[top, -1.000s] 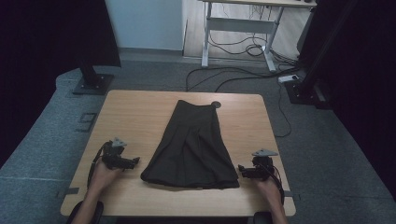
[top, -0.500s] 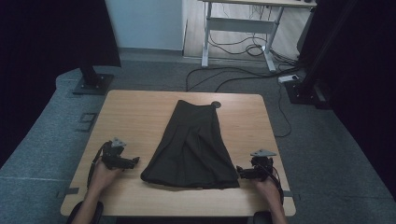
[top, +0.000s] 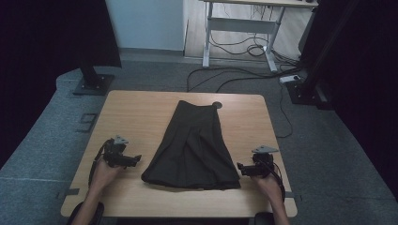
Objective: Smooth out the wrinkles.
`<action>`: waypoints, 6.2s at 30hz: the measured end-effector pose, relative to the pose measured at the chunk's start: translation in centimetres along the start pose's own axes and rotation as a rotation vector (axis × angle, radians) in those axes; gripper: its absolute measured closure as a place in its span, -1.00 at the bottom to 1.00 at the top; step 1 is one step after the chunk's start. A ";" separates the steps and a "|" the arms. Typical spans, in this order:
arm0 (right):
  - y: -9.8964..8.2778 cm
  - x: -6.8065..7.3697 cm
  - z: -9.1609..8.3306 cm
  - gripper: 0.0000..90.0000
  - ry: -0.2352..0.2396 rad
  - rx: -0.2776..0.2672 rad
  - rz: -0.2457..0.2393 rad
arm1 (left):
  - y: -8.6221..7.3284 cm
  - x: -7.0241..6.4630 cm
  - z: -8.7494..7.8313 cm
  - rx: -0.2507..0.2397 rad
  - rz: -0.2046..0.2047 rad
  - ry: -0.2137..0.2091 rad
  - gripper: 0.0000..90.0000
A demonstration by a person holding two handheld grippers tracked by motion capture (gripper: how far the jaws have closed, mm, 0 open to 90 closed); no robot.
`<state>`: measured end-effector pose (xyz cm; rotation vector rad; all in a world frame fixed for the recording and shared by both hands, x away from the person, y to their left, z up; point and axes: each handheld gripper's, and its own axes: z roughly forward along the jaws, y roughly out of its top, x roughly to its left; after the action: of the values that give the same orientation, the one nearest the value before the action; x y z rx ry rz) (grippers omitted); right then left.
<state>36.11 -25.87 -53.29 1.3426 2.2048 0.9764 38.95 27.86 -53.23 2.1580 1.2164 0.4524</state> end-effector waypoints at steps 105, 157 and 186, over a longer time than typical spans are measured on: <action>8.4 7.7 2.5 -0.58 0.127 0.056 -0.113 | 10.0 -10.7 2.1 -0.057 0.213 -0.152 -0.68; 15.7 3.2 10.6 0.72 0.127 0.000 0.008 | 18.2 -5.4 9.3 -0.155 0.123 -0.160 0.89; 14.8 6.3 -0.3 0.83 0.213 -0.232 -0.135 | 14.3 -8.2 -1.5 -0.409 0.315 -0.201 0.89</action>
<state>42.11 -15.99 -42.07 1.0141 2.2150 1.3287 43.11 15.82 -42.68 1.9798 0.6110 0.5468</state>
